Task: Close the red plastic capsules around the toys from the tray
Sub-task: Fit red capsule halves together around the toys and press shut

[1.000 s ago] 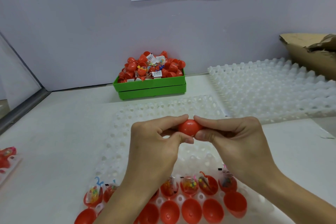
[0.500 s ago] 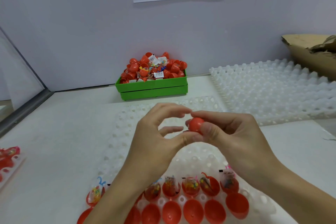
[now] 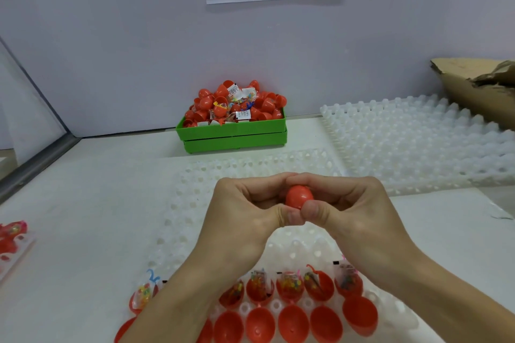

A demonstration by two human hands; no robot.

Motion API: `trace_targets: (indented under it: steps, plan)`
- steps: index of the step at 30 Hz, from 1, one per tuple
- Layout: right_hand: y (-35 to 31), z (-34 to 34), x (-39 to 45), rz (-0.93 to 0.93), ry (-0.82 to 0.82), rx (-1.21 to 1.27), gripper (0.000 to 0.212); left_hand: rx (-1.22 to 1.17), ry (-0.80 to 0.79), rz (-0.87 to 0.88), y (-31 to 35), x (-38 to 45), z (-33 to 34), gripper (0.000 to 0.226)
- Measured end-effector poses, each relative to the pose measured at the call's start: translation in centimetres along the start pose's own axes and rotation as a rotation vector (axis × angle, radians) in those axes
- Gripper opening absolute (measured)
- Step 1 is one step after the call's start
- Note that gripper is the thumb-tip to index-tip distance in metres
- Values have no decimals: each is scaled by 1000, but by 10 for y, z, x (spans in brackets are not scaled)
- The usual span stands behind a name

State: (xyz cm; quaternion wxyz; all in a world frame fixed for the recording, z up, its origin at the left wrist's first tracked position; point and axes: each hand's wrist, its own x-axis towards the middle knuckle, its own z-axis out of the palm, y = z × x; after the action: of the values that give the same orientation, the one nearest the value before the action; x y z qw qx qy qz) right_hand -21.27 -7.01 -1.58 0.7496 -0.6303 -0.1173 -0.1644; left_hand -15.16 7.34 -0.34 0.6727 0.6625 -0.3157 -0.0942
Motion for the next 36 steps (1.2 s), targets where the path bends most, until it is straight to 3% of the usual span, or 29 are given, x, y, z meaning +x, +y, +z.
trace_targets:
  steps: [5, 8, 14, 21, 30, 36]
  plan:
    - [-1, 0, 2, 6, -1, -2, 27, -6, -40, 15, -1, 0, -1, 48]
    - [0, -3, 3, 53, 62, -31, 33, -56, -81, -15, -4, 2, -7, 36]
    - [-3, -8, 2, 69, 22, -170, 32, -128, -149, -135, -9, 3, -17, 47]
    - [-1, -14, 5, 7, 222, -403, 31, 47, 23, -60, -11, 3, -10, 17]
    - [10, -12, 5, -64, 190, -511, 28, 235, 147, -69, -15, 1, -3, 25]
    - [11, -16, 6, -121, 179, -520, 30, 278, 102, -59, -15, 0, 0, 35]
